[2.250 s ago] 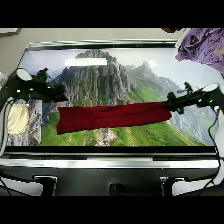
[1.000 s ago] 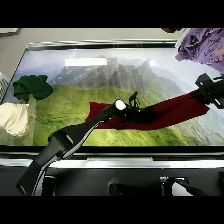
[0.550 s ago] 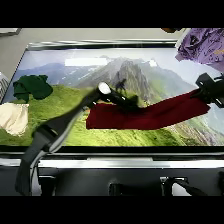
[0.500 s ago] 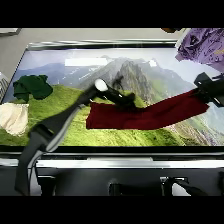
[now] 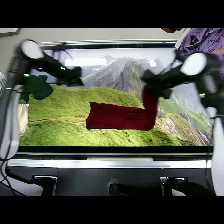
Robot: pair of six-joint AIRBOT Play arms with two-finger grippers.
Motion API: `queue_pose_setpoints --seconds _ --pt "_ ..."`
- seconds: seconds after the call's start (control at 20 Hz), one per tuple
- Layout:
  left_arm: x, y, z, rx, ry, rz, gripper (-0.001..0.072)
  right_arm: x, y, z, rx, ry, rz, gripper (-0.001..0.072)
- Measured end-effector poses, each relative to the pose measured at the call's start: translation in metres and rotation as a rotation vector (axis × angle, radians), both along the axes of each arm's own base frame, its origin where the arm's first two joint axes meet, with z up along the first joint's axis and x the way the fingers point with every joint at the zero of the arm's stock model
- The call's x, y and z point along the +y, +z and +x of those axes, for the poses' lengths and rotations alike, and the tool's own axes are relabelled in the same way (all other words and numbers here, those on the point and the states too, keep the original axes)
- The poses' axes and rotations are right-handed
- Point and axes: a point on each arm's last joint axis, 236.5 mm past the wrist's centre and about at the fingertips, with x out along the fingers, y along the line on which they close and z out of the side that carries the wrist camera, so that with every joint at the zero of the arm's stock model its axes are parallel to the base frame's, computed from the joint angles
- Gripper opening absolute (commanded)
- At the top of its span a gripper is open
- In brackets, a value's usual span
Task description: Fold the clothes and pants, and hang the long-sleeved shirts on hangers.
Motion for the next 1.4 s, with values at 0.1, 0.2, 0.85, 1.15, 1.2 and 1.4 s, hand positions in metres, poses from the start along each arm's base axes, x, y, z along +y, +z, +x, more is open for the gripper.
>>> queue_pose_setpoints --seconds 0.1,0.2,0.85,1.15,1.2,1.4 --pt "0.030 0.017 -0.001 -0.021 0.050 0.012 0.0015 0.040 -0.015 -0.002 0.017 0.028 0.021 0.0028" --pt "0.054 0.027 -0.001 -0.036 0.094 0.024 0.0016 0.075 -0.032 -0.003 0.031 0.046 0.041 0.0028" --pt "0.094 0.034 -0.004 -0.036 0.146 0.046 0.0016 0.176 -0.114 -0.013 0.126 0.072 0.109 0.0030" --pt "0.094 0.027 -0.005 -0.020 0.148 0.047 0.0016 0.192 -0.116 -0.017 0.125 0.121 0.154 0.0322" --pt "0.094 0.026 -0.005 -0.020 0.149 0.047 0.0016 0.197 -0.113 -0.018 0.117 0.145 0.169 0.0344" --pt "0.095 0.025 -0.005 -0.017 0.149 0.048 0.0016 0.199 -0.081 -0.018 0.054 0.205 0.226 0.0435"
